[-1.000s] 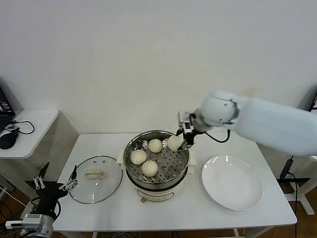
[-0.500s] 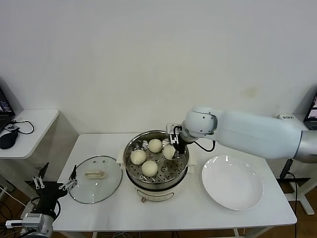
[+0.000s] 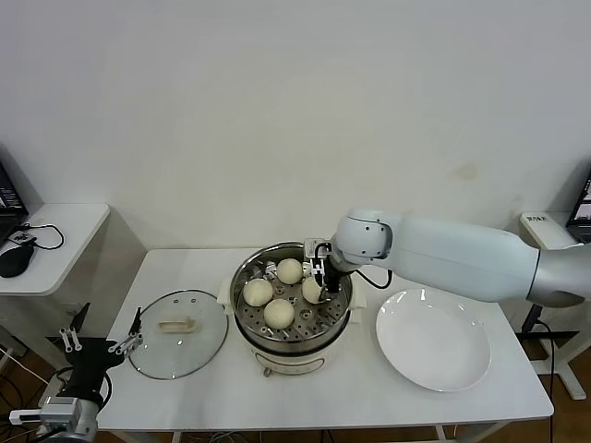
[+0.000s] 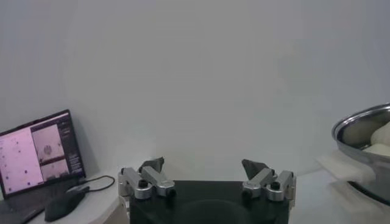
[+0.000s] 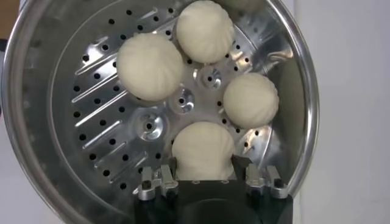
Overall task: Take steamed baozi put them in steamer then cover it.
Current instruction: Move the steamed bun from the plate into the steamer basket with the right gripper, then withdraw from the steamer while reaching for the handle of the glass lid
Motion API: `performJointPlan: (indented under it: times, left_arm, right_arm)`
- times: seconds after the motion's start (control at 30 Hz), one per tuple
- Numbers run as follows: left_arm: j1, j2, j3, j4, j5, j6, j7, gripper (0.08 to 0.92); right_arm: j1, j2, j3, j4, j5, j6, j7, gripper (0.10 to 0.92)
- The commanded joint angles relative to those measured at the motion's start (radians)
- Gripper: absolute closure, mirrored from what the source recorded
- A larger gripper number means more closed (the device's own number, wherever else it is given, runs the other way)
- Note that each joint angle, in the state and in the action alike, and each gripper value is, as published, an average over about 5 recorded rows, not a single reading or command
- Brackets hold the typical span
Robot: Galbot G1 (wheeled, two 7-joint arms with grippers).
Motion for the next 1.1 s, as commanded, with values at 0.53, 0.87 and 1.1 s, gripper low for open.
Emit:
performJointPlan:
  times: [0.53, 0.87, 1.1]
  left_arm:
    - [-0.004, 0.008, 0.001, 0.000, -0.004, -0.001, 0.000, 0.177]
    - [-0.024, 0.002, 0.024, 0.016, -0.003, -0.010, -0.001, 0.177]
    - [-0.024, -0.024, 0.058, 0.031, 0.028, -0.037, -0.008, 0.177]
  right_arm:
    - [-0.093, -0.316, 0.365, 0.284, 0.112, 0.063, 0.302, 0.203]
    - [-1.090, -0.448, 1.248, 0.458, -0.127, 0.417, 0.581, 0.202]
    - [-1.640, -0.109, 1.816, 0.452, -0.300, 0.772, 0.562, 0.203]
